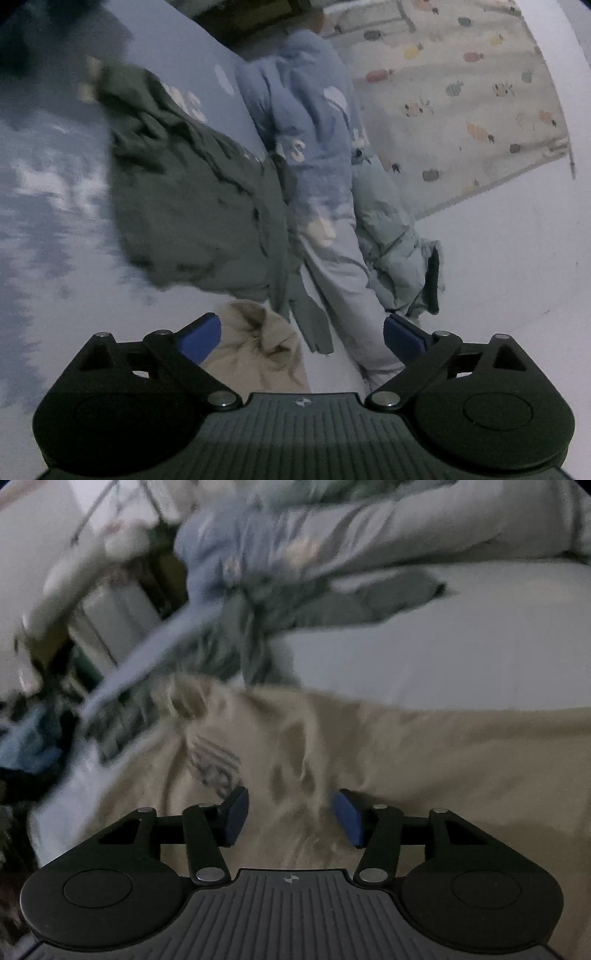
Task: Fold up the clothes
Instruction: 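Lay the khaki shirt flat on the bed and open both grippers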
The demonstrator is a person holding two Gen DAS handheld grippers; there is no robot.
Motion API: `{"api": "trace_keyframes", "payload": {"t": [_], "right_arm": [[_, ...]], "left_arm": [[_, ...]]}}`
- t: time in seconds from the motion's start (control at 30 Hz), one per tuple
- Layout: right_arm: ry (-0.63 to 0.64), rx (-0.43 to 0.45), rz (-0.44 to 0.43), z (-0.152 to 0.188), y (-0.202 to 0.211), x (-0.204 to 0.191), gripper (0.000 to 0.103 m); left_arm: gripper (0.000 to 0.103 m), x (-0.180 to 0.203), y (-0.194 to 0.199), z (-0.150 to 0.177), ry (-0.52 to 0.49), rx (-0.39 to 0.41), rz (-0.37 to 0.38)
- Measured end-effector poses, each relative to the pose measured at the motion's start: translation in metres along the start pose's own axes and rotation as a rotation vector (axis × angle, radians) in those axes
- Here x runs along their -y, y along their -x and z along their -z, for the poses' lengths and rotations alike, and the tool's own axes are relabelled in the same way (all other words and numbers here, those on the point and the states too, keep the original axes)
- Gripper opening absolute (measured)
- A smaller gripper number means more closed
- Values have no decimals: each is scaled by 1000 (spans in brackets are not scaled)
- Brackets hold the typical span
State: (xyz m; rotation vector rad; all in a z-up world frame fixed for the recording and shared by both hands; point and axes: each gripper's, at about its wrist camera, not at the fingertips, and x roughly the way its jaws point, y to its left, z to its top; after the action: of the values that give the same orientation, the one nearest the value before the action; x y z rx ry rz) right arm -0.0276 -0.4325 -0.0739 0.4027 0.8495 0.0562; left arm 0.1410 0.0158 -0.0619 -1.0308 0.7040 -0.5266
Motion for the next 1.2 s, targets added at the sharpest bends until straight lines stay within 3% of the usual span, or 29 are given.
{"api": "trace_keyframes", "payload": {"t": [0.1, 0.23, 0.4, 0.5, 0.77, 0.9, 1.03, 1.2], "right_arm": [[-22, 42, 99, -14, -14, 7, 50], [-176, 170, 210, -27, 14, 19, 53], [-217, 250, 181, -15, 75, 9, 60], [-180, 243, 155, 2, 106, -5, 63], [-209, 261, 113, 57, 212, -36, 72], [-210, 256, 114, 85, 236, -49, 72], [-123, 236, 144, 99, 242, -68, 72], [28, 214, 150, 80, 224, -99, 73]], "left_arm": [[103, -7, 25, 4, 20, 14, -26], [103, -16, 43, 17, 28, -10, -52], [103, -36, 39, 33, 10, -134, -89], [103, -44, 26, 40, -30, -209, -116], [103, -55, -2, 48, -91, -308, -99], [103, -59, -3, 40, -92, -329, -81], [103, -65, 11, 32, -108, -301, -106], [103, -68, 9, 29, -148, -327, -101]]}}
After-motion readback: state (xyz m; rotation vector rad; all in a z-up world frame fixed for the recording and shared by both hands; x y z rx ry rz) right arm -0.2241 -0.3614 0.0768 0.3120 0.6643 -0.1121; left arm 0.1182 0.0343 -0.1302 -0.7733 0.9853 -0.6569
